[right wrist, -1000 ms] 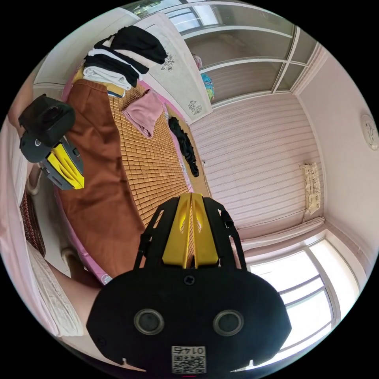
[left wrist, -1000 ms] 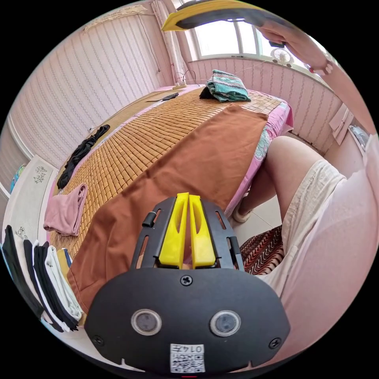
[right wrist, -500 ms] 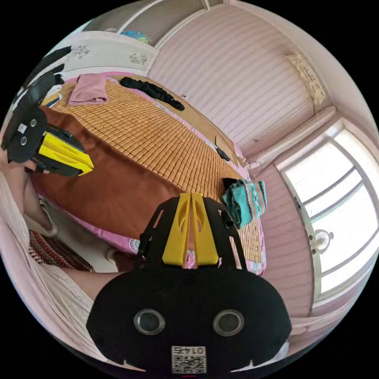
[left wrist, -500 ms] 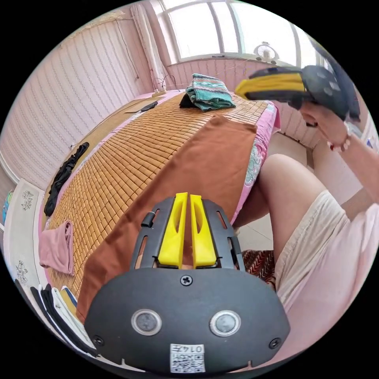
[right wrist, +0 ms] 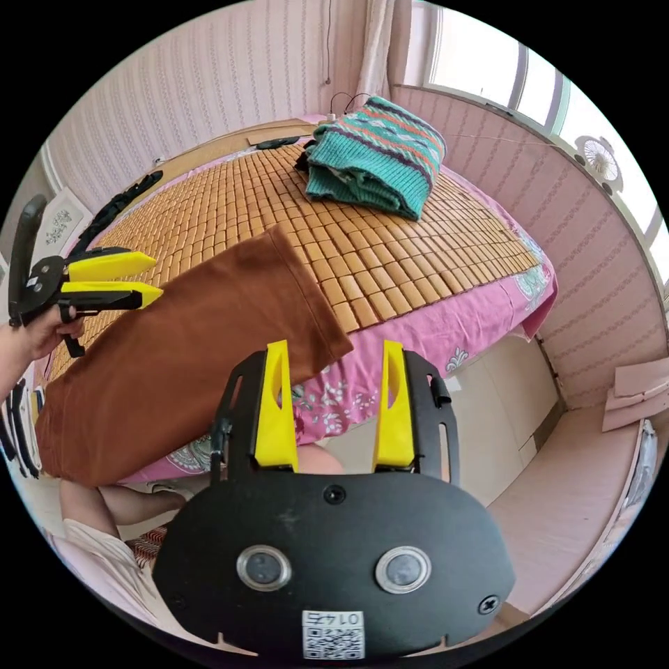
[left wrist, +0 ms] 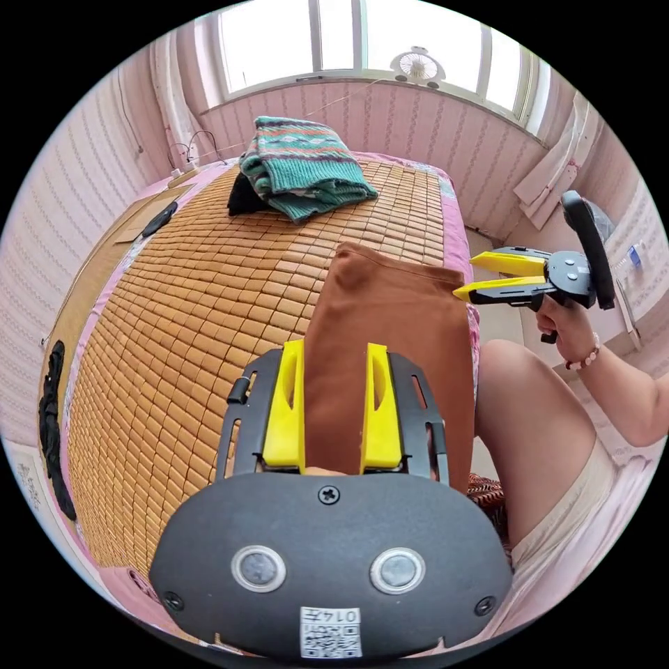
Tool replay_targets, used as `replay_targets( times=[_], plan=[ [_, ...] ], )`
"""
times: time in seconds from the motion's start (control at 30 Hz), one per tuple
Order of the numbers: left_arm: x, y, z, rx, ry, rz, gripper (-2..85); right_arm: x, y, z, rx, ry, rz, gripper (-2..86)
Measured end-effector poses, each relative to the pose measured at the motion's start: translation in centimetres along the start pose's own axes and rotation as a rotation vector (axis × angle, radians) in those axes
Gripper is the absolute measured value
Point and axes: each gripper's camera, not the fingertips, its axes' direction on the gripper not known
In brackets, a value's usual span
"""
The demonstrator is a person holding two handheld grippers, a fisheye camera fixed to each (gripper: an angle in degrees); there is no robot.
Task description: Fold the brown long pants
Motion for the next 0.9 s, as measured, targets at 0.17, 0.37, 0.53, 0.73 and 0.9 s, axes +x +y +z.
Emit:
replay_targets(
  times=[0.17, 0.37, 0.53, 0.73, 0.9],
  plan=[
    [-0.9, -3.6, 4.7, -0.148, -0.02, 0.003, 15.4, 2.5, -0.3, 1.4, -0.051, -0.095, -0.043, 15.1],
    [-2.0, -3.6, 4.6, -0.146, 0.029, -0.029, 8.5, 3.9, 0.7, -0.7, 0.0, -0.006, -0.059, 4.9],
    [-2.6, -1.8, 3.4, -0.108, 0.041, -0.056, 3.7, 6.1, 1.0, -2.1, -0.011, -0.067, -0.068, 3.5],
    [-2.8, -1.1, -0.6, 0.004, -0.001, -0.079, -0.1, 10.7, 1.9, -7.9, 0.103, -0.269, 0.004, 2.1],
    [-4.0, -3.5, -5.1, 0.2, 0.11, -0.173, -0.9, 14.1, 0.8, -15.0, 0.25, -0.28, 0.007, 0.7]
  ],
)
